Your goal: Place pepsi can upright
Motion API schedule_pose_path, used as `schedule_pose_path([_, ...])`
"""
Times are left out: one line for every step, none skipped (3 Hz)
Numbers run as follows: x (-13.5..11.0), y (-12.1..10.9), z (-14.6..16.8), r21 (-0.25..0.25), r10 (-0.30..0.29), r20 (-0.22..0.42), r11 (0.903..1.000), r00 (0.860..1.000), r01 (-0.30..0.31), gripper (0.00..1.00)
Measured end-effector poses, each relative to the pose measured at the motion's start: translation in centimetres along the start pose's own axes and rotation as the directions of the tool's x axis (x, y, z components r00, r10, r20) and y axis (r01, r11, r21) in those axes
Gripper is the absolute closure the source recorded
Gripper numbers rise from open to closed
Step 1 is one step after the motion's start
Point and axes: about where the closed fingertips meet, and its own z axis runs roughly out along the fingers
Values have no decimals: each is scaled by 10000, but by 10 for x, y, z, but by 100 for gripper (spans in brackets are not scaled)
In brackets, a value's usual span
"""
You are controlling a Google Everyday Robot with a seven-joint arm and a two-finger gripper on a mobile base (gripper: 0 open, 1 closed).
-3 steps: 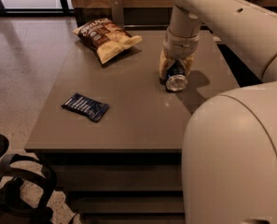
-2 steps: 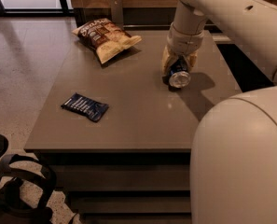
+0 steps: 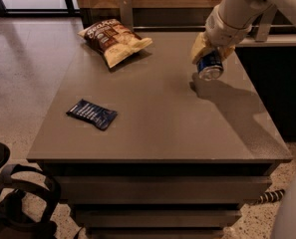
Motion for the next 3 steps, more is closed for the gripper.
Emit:
schedule_pose_path([-1, -13, -18, -623, -687, 1551, 9949, 9855, 792, 100])
schedule_pose_path([-14, -22, -36, -1151, -1213, 3304, 9791, 9360, 1675, 100])
schedule_pose_path([-27, -25, -54, -1439, -1706, 4665, 9535, 8679, 2648, 100])
